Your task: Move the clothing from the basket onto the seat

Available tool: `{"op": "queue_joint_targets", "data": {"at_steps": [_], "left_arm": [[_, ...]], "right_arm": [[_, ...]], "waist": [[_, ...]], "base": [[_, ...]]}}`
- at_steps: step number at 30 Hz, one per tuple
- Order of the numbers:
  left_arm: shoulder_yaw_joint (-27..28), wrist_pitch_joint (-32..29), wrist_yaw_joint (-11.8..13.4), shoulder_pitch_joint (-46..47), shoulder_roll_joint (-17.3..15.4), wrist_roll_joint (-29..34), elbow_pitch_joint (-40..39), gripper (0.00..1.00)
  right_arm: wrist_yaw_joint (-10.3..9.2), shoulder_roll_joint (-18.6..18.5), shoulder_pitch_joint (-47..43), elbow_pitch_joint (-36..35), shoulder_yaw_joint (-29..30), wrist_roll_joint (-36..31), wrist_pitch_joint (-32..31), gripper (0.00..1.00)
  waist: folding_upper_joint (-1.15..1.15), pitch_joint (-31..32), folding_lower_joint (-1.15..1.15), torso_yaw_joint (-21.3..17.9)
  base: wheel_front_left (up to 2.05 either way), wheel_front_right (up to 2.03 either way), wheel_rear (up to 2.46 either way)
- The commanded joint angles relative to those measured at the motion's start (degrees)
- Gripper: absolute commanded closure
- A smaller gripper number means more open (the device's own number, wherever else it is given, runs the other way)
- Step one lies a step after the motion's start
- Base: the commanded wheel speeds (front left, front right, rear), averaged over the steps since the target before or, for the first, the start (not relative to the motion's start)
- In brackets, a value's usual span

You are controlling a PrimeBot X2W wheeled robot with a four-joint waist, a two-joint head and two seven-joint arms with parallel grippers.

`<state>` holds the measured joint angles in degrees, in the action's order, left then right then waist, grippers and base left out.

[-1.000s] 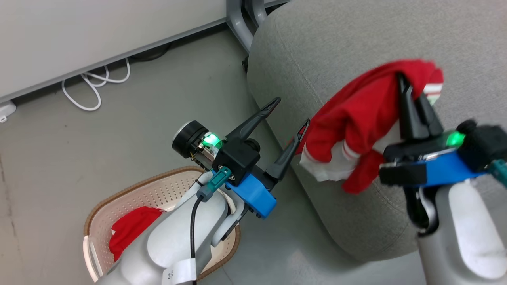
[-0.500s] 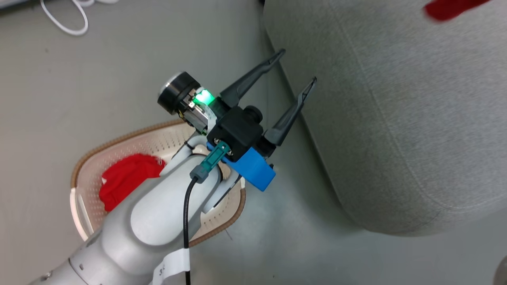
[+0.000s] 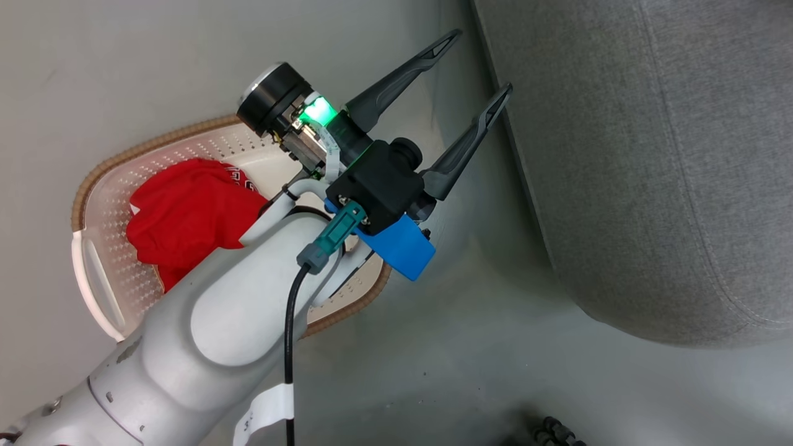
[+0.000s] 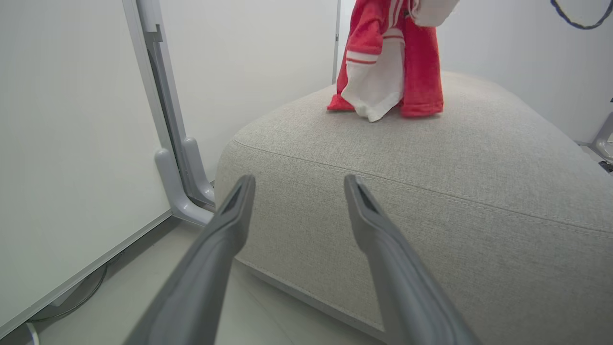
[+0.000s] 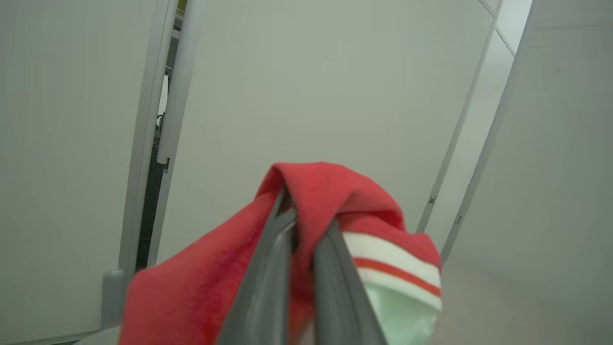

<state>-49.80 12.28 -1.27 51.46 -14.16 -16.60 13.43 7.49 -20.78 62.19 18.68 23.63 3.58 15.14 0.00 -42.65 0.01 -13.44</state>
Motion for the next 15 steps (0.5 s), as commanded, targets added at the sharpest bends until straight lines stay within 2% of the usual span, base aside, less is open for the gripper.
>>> {"op": "queue_joint_targets", "data": {"at_steps": [1, 8, 13, 14, 15], "left_arm": [[0.1, 0.2, -0.1, 1.1, -0.3, 0.2, -0.3, 0.0], [-0.1, 0.7, 0.2, 1.5, 0.1, -0.1, 0.0, 0.0], [0.1, 1.2, 0.4, 1.7, 0.2, -0.4, 0.3, 0.0], [0.1, 1.3, 0.4, 1.6, 0.1, -0.4, 0.4, 0.0], [0.1, 1.4, 0.5, 1.6, 0.1, -0.5, 0.5, 0.0]], "right_arm": [[0.01, -0.1, -1.6, 2.7, 0.4, -0.1, 0.0, 1.0], [0.01, 1.4, -5.7, 13.8, 1.3, 0.3, 0.0, 1.0], [0.01, 2.5, -9.1, 15.3, 2.5, 1.3, 0.0, 1.0], [0.01, 2.7, -9.5, 14.9, 2.7, 1.5, 0.0, 0.92], [0.01, 2.9, -10.1, 14.5, 2.8, 1.6, 0.0, 0.55]], "waist": [[0.0, -1.0, -0.01, 0.4], [0.0, -1.9, -0.01, 1.5], [0.0, -2.0, -0.01, 2.2], [0.0, -1.9, -0.01, 2.2], [0.0, -1.7, -0.01, 2.2]], "base": [[0.0, 0.0, 0.0], [0.0, 0.0, 0.0], [0.0, 0.0, 0.0], [0.0, 0.0, 0.0], [0.0, 0.0, 0.0]]}}
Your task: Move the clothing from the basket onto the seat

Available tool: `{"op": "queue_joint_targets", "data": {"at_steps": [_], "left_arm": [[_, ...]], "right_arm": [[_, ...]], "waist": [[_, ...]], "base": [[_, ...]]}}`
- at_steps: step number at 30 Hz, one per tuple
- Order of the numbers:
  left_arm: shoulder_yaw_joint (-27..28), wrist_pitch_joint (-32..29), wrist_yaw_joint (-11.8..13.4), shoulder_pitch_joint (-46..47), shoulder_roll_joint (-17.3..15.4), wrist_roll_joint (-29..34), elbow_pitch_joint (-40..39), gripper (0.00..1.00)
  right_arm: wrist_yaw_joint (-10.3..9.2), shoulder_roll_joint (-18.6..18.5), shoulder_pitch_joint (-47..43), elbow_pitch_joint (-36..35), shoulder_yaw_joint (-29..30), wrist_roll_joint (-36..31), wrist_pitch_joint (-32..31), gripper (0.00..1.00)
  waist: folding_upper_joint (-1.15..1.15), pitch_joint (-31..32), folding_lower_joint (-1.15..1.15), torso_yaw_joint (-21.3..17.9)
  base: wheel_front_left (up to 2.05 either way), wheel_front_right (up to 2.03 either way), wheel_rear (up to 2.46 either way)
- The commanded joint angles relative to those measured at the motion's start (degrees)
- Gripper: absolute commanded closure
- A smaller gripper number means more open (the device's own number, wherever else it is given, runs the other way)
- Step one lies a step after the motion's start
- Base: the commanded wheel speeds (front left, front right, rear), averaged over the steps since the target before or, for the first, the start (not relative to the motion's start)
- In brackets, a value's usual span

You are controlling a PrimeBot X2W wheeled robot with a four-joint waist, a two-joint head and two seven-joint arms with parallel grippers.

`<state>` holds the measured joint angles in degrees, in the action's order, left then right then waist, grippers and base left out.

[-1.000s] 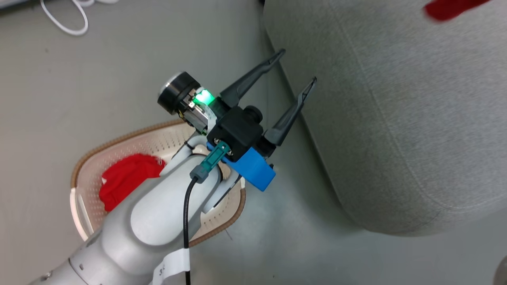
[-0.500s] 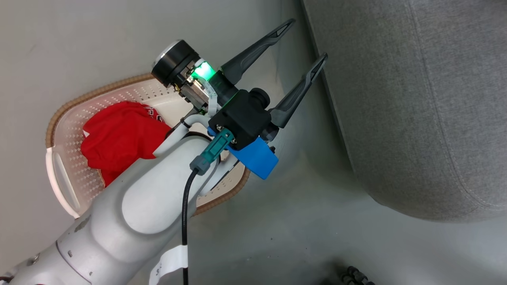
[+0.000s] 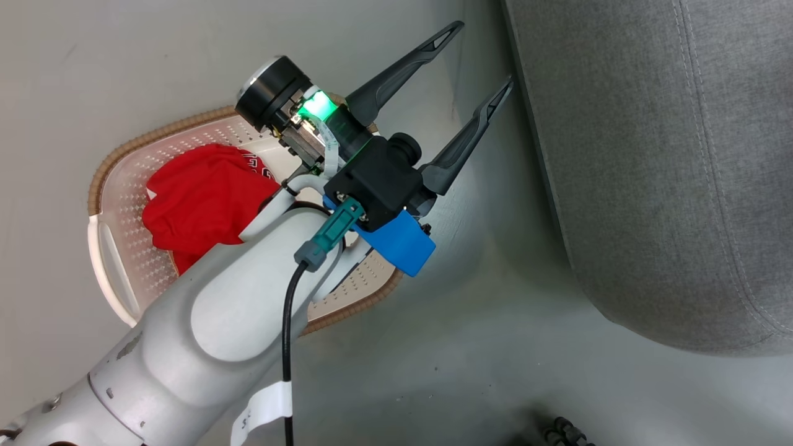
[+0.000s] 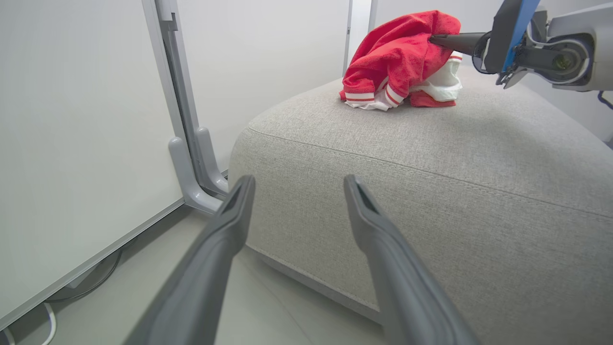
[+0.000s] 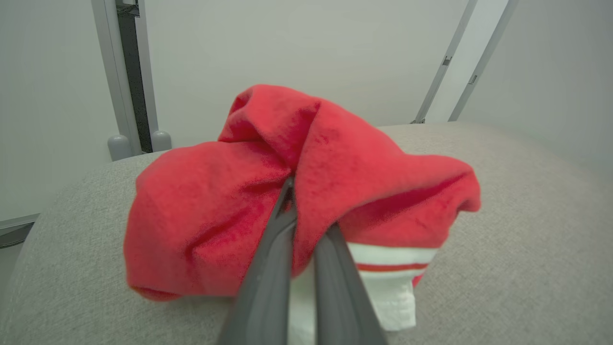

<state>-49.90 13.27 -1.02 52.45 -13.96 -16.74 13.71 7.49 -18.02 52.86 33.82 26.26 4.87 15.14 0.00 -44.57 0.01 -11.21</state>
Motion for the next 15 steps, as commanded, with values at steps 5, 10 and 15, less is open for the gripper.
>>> {"op": "queue_joint_targets", "data": {"at_steps": [5, 10, 15], "left_arm": [[0.4, 1.1, 0.7, -0.8, 0.6, -0.9, 1.0, 0.0], [1.4, 1.7, 1.2, -3.0, 1.3, -1.7, 1.9, 0.0], [4.5, 2.0, 2.4, -6.8, 1.7, -2.8, 0.8, 0.0]], "right_arm": [[0.01, 2.0, -6.1, -5.8, 1.2, 0.0, 0.0, 0.0], [0.01, 3.5, -15.4, -11.1, 0.9, -1.6, 0.0, 0.0], [0.01, 4.4, -22.8, -16.8, 0.3, -2.2, 0.0, 0.0]], "waist": [[0.0, 2.7, -0.01, 0.3], [0.0, 7.3, -0.01, 0.6], [0.0, 13.4, -0.01, 1.1]], "base": [[0.0, 0.0, 0.0], [0.0, 0.0, 0.0], [0.0, 0.0, 0.0]]}}
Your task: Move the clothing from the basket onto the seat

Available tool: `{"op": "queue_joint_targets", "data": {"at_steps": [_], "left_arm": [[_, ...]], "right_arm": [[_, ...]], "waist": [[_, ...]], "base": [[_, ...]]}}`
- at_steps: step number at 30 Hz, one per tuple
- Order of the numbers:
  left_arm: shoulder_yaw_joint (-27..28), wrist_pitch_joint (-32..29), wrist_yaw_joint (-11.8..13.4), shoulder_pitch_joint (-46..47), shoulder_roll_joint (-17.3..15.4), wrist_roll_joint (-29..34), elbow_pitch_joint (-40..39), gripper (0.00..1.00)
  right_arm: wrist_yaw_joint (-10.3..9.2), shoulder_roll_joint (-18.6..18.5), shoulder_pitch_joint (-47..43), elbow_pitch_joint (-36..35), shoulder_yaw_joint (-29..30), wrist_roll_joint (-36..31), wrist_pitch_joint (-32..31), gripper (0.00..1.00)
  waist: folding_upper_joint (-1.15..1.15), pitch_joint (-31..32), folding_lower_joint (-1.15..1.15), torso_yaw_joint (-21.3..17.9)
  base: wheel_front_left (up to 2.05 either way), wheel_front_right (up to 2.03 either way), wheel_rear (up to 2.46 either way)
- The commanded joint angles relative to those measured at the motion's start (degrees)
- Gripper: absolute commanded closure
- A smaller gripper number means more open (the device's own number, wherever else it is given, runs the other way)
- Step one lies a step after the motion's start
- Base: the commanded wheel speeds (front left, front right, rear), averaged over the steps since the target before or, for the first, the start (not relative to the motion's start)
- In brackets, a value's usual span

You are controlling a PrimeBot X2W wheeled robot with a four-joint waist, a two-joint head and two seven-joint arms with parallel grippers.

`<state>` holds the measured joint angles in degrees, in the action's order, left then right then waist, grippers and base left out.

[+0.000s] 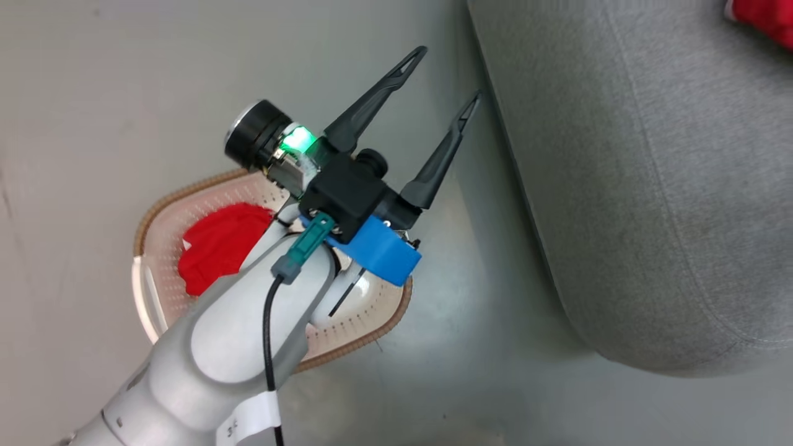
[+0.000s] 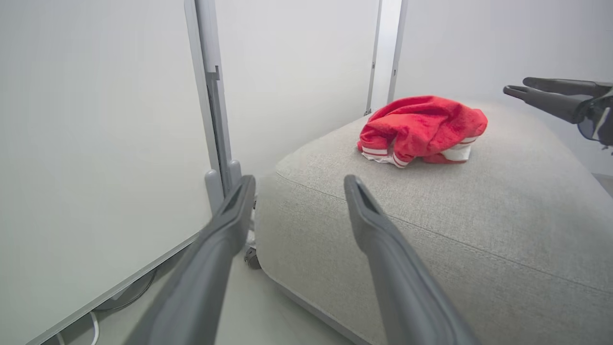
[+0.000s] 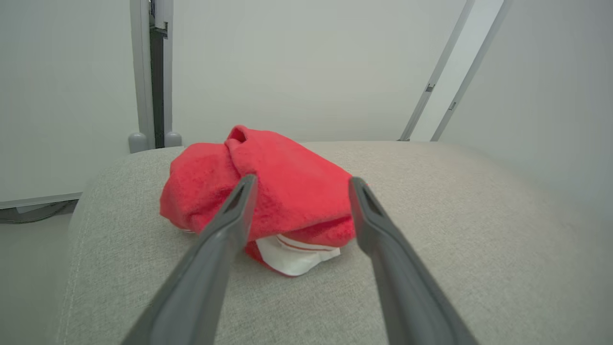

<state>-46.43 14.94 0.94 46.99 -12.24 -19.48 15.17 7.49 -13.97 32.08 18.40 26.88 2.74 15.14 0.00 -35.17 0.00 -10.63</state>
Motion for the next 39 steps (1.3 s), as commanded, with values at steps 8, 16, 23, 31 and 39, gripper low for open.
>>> {"op": "queue_joint_targets", "data": {"at_steps": [8, 16, 23, 31, 39], "left_arm": [[8.3, 0.3, 1.9, -10.8, -0.8, -0.2, -3.4, 0.0], [18.3, 0.3, 2.8, -21.7, -0.4, 1.1, -6.3, 0.0], [27.1, 0.3, 2.7, -29.8, 1.0, 2.4, -7.0, 0.0], [35.8, 0.3, 0.0, -36.6, 3.3, 4.9, -6.9, 0.0], [41.8, 0.3, -3.0, -40.8, 6.0, 8.4, -6.0, 0.0]], "right_arm": [[0.01, 2.9, -9.7, -11.1, -7.2, 0.4, 0.0, 0.0], [0.01, 5.2, -17.9, -18.4, -15.6, 1.0, 0.0, 0.0], [0.01, 6.7, -23.3, -20.8, -20.1, 1.2, 0.0, 0.0], [0.01, 8.3, -26.3, -19.3, -23.5, 1.6, 0.0, 0.0], [0.01, 10.0, -27.7, -15.9, -25.4, 1.6, 0.0, 0.0]], "waist": [[0.0, 13.9, 0.0, 1.8], [0.0, 22.2, 0.0, 5.6], [0.0, 27.2, 0.0, 9.1], [0.0, 30.7, 0.0, 11.8], [0.0, 32.6, 0.0, 13.7]], "base": [[0.0, 0.0, 0.0], [0.0, 0.0, 0.0], [0.0, 0.0, 0.0], [0.0, 0.0, 0.0], [0.0, 0.0, 0.0]]}}
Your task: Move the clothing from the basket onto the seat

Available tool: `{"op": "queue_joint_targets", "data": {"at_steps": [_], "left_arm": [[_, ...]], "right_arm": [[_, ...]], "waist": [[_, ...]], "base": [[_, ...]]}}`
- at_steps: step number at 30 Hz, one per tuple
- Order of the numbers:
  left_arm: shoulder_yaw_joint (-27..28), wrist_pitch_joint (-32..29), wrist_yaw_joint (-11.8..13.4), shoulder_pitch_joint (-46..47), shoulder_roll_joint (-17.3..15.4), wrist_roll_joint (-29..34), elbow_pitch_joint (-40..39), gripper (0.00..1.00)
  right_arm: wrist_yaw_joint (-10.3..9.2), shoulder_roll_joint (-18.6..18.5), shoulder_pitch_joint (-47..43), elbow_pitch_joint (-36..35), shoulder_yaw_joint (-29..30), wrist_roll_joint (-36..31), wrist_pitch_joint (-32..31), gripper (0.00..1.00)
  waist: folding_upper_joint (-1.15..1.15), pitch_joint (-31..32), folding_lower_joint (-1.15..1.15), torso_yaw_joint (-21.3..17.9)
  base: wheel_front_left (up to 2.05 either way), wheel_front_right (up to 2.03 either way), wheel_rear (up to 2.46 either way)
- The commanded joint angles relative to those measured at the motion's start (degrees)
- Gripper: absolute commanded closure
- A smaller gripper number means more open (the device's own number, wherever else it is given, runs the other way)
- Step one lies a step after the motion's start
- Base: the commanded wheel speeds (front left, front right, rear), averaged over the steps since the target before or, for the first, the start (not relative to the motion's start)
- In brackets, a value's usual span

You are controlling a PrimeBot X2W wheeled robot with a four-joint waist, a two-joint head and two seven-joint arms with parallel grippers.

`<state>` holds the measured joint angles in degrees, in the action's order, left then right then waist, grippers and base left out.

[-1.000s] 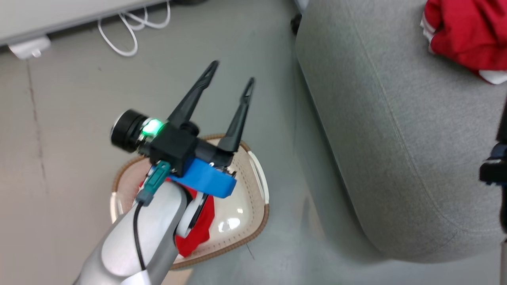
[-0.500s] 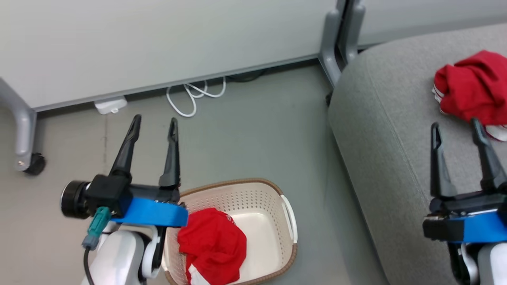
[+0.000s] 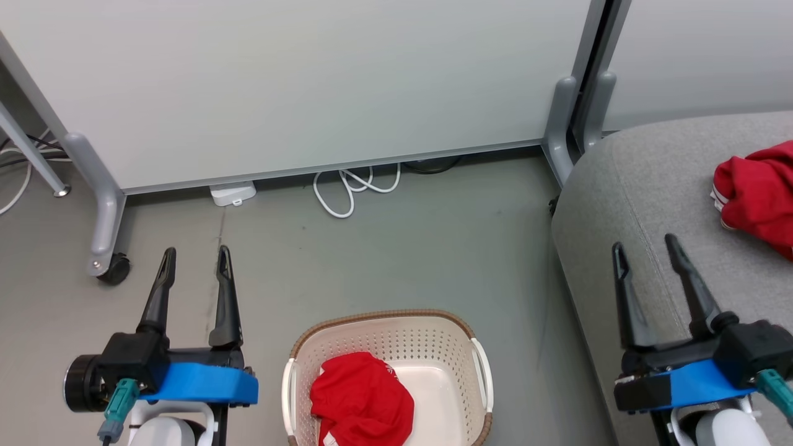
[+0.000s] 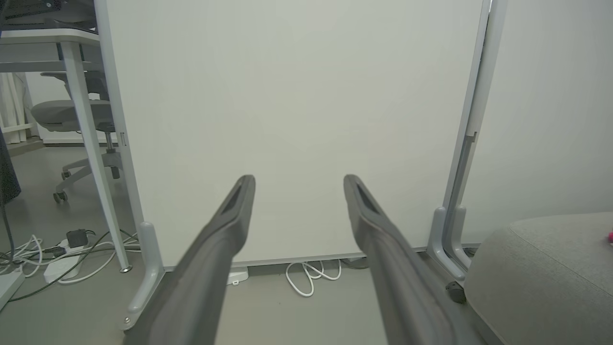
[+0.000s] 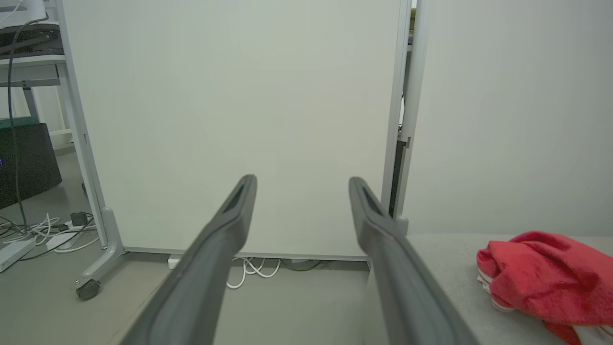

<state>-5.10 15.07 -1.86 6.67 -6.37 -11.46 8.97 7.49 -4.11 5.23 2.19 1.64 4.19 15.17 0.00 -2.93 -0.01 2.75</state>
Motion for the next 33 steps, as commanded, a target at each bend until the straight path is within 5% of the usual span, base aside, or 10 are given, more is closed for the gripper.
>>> {"op": "queue_joint_targets", "data": {"at_steps": [1, 17, 33], "left_arm": [[0.9, 0.1, -0.7, -0.8, 0.5, 0.7, 0.1, 0.0], [5.5, 0.2, -4.2, -3.7, 3.2, 4.5, -0.3, 0.0], [5.5, 0.2, -5.1, -3.7, 3.5, 4.5, 0.3, 0.0]], "right_arm": [[0.01, 0.3, -1.2, 0.9, -0.4, 0.0, 0.0, 0.0], [0.01, 1.3, -2.2, 6.5, -0.8, 0.4, 0.0, 0.0], [0.01, 1.3, -2.2, 8.5, -1.7, 1.5, 0.0, 0.0]], "waist": [[0.0, 0.5, 0.01, 0.5], [0.0, 0.6, 0.01, 2.2], [0.0, 0.7, 0.01, 2.4]], "base": [[0.0, 0.0, 0.0], [0.0, 0.0, 0.0], [0.0, 0.0, 0.0]]}}
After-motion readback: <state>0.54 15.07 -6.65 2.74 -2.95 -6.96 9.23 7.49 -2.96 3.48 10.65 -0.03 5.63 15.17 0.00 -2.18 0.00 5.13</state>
